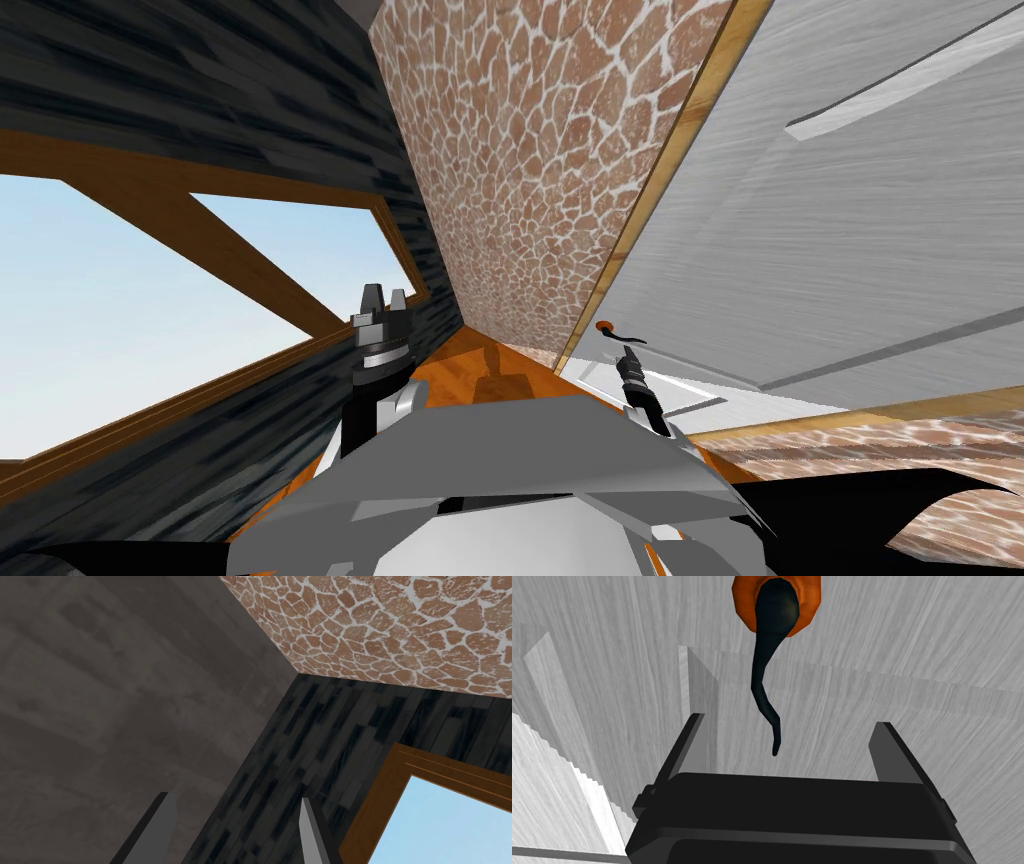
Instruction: Pull the door open
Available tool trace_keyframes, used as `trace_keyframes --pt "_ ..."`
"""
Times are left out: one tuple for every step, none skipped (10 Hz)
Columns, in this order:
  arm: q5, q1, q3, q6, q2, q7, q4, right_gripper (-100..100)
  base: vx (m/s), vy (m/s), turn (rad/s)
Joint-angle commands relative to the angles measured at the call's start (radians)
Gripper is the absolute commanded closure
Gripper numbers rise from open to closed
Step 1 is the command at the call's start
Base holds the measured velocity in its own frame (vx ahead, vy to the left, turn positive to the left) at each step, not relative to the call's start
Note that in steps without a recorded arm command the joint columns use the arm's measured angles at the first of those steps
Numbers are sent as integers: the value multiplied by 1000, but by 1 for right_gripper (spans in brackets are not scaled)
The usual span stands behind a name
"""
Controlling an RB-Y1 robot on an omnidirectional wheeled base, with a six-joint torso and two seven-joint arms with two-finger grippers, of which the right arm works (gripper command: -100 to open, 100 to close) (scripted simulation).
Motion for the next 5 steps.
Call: trace_keyframes --pt "-1 -8 -3 5 1 5 4 -100 170 -122 28" --pt "-2 -11 -4 7 1 7 6 -100 173 -124 29" --pt "-3 -17 -6 10 2 11 10 -100 178 -117 30" --pt "-4 -22 -8 13 2 14 13 -100 183 -141 25" --pt "-4 -26 -10 15 3 17 16 -100 173 -144 24"
